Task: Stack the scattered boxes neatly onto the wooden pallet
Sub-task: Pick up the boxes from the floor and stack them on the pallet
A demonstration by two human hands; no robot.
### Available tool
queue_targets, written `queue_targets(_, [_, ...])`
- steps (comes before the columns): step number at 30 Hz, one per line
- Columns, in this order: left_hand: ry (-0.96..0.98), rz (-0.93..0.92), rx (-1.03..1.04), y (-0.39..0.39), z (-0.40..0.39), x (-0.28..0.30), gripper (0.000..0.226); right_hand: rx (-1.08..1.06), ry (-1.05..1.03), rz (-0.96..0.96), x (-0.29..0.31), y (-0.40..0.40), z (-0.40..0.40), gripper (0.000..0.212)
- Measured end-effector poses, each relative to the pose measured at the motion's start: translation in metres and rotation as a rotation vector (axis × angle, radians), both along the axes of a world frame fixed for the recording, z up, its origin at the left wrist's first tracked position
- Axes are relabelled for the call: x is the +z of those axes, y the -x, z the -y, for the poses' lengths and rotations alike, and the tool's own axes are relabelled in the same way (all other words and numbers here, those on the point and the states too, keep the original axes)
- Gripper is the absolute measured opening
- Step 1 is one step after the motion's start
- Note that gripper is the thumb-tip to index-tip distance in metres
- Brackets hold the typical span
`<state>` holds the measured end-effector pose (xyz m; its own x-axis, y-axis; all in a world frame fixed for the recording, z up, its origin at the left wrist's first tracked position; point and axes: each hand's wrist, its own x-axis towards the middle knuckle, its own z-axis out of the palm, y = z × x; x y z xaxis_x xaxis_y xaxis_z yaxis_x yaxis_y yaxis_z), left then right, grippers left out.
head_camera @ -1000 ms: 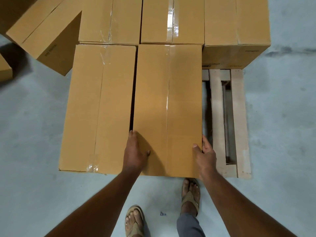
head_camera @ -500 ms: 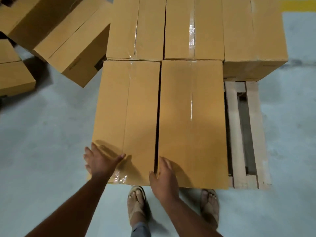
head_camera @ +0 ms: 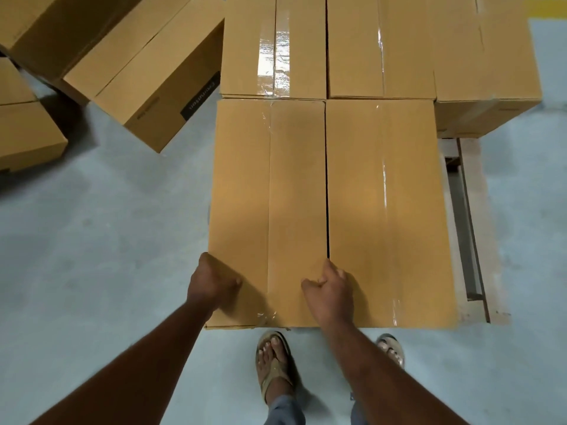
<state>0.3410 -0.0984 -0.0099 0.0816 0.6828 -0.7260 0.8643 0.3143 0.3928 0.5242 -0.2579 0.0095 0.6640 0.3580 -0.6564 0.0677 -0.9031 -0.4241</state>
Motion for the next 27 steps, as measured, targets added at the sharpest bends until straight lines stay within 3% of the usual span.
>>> queue_targets(8, [-0.042, 0.050, -0.056, 0.002, 0.009, 0.005, 0.087, 0.120, -0.067, -0.047, -0.005, 0.003, 0.031, 0.082])
queue_targets(12, [0.050, 0.091, -0.042, -0.002, 0.004, 0.007, 0.119, 0.231, -0.064, 0.050, 0.004, 0.010, 0.041, 0.077])
queue_targets(15, [-0.046, -0.079, -0.154, -0.010, 0.015, 0.017, 0.137, 0.383, -0.085, 0.202, 0.022, 0.007, 0.058, 0.071])
queue_targets(19, [-0.162, 0.022, -0.170, -0.010, 0.053, 0.070, 0.097, 0.374, -0.194, 0.102, 0.072, 0.004, 0.081, 0.055])
queue_targets(23, [-0.066, 0.196, -0.080, 0.016, 0.093, 0.180, 0.058, 0.371, -0.277, -0.001, 0.162, 0.020, 0.092, 0.039])
queue_targets(27, [-0.078, 0.302, 0.103, 0.073, 0.116, 0.287, 0.034, 0.406, -0.335, -0.097, 0.258, 0.054, 0.084, 0.031])
